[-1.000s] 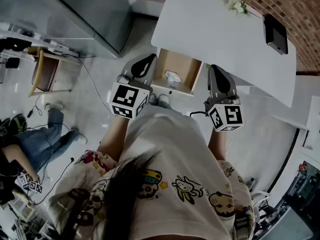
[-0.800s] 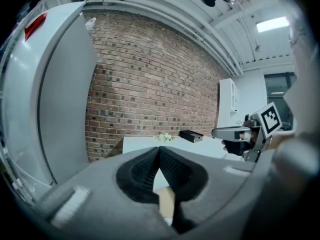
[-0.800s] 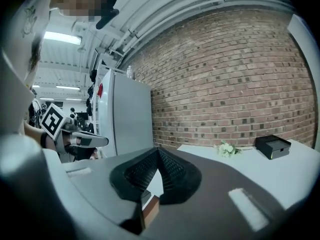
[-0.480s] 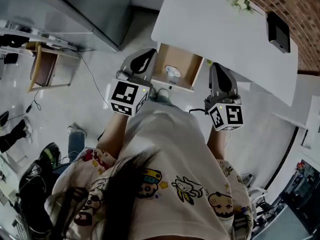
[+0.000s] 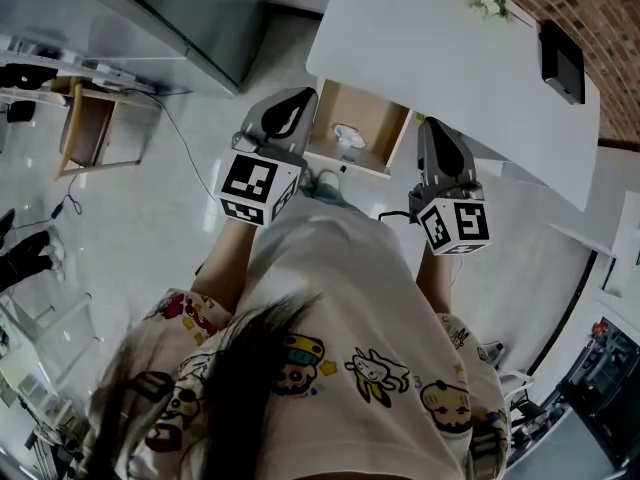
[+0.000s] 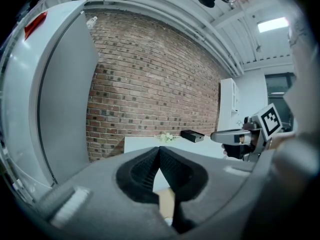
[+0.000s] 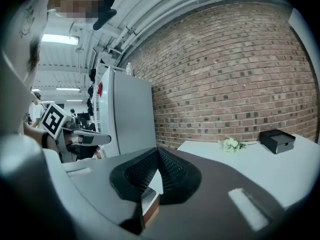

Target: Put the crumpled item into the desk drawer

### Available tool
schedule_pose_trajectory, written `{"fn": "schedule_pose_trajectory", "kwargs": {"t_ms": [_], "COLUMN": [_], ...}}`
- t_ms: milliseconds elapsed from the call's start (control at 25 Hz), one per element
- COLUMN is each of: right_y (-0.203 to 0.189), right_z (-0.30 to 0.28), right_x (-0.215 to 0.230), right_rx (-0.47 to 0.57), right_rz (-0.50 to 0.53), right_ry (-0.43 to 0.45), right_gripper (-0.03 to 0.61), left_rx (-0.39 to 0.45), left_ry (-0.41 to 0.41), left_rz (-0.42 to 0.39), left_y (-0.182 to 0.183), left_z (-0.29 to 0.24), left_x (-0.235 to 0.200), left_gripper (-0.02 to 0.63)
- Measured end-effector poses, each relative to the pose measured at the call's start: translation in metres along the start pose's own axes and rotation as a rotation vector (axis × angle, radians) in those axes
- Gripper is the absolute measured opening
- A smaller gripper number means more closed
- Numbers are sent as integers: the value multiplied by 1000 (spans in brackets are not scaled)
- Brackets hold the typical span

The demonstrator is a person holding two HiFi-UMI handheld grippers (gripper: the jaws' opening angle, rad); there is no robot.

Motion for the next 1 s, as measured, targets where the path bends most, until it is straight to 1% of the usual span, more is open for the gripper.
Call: {"fn": "schedule_pose_trajectory", "kwargs": {"t_ms": [560,720,880,1000], "right_y": [-5,-6,-6,-6], "right_z": [0,1,2,2], "right_x": [0,0,0,0], "right_rx": [-12,-11,-13,-13], "right_rz": [2,1,2,3], "right_ry": [-5,-4,3,2], "right_gripper": [9,9,9,9], "left_rx": [-6,-4,-11,-16], "left_ry": [2,-12,-27,-32], "left_rz": [4,13,-18,-23], "left_y": [-4,-6,-9,-10], "left_z": [0,-1,-1,2], "left_x": [-2,-2,-4,-7], "left_gripper": [-2,-2,-3,-2]}}
Point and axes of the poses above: the fingertips, and each gripper's own axes: z backward along the fingers, x to its right, y out of its top, the point moved 5 cm from there along z, backward along the fingers, and after that the axes turned 10 degrees about x, right-handed, at the moved point
